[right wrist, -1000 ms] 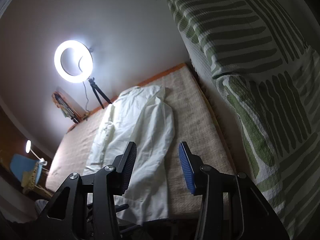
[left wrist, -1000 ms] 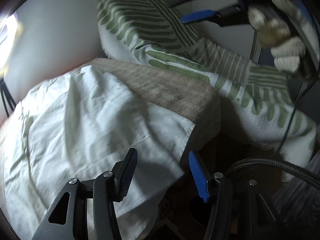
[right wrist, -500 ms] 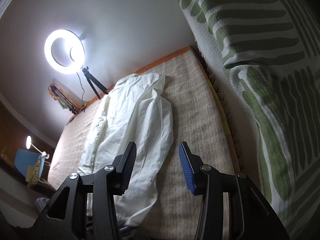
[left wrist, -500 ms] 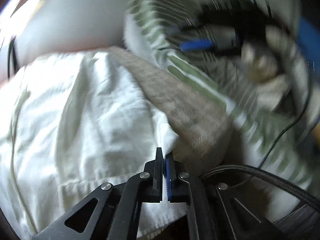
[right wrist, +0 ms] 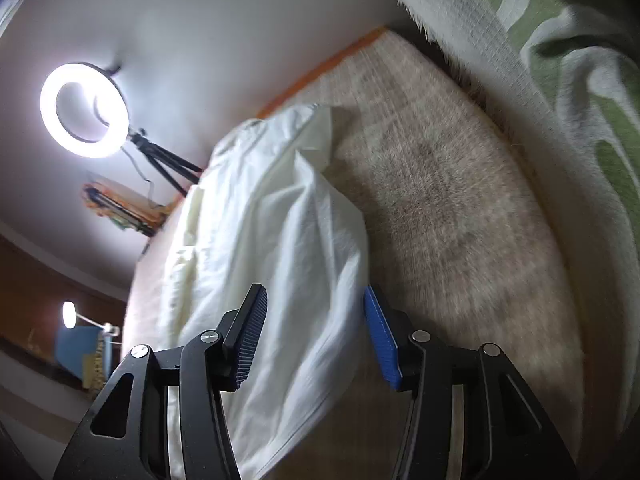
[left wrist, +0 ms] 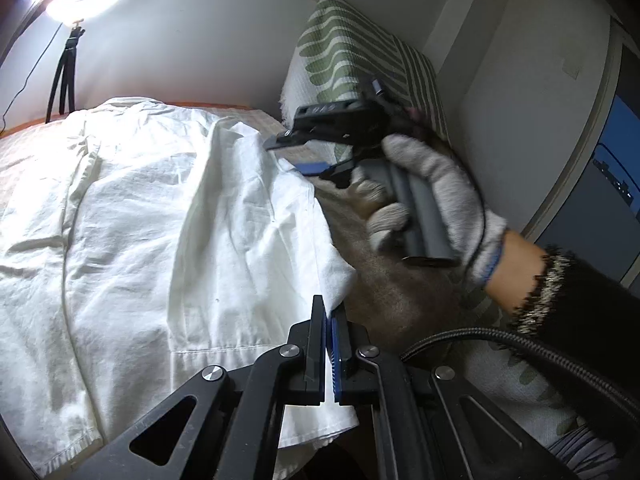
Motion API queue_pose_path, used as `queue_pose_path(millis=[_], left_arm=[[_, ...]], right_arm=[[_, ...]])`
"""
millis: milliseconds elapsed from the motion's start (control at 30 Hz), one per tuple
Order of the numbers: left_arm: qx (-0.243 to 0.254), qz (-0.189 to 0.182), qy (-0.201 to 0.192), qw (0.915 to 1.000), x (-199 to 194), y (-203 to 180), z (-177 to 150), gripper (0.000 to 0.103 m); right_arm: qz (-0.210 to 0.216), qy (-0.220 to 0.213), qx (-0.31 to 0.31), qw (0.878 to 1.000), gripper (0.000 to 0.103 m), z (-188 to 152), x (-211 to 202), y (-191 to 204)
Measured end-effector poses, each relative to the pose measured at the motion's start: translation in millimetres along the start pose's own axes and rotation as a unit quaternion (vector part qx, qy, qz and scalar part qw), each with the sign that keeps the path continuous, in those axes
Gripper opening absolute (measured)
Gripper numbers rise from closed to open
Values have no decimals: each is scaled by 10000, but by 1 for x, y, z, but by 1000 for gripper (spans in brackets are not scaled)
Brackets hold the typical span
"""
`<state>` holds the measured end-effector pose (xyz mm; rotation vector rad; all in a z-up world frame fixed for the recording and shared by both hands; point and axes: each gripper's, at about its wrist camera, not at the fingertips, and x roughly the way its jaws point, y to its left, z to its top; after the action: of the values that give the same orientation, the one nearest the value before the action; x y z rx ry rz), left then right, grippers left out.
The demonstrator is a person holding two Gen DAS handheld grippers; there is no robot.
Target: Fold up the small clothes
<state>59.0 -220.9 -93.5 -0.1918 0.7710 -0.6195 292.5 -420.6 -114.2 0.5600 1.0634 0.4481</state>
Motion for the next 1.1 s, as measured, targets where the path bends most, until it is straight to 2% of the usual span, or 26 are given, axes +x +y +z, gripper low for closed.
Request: queue_pose_path(millis=[33,133,267,333,533,633,867,1100], left_arm=[[-37,0,-16,10000,-3,2,-1,0],[-209,-52,-24,9998,-8,11,-4,0],[-403,-114,3,9991,-16,19,-11,0],[-478,-115,-10,9988,-23,23,-15,0],[-759,-137,-27,9970,-42,34,-27,0],[-900,-68,-40,9959,-54,43,-35,0],[-1195,161,-5,9927,-71,70,-44,0],[-1377,317,97,9899,-76,93,-45,0]], right_arm=[[-4,49,10,10000,49,0,7,0],[-221,220,-81,9995,6,4,19,7],[-606,66,-545,9966,4,12,15,36],[-753,-22,-913,9930,4,12,10,63],[-1076,-34,-2000,9739,3,2,25,135],[-1077,73,-2327,9665,3,-4,43,160],[-908,472,-2780,9551,3,-23,97,199],[-1104,837,-2916,9465,3,-37,147,207]])
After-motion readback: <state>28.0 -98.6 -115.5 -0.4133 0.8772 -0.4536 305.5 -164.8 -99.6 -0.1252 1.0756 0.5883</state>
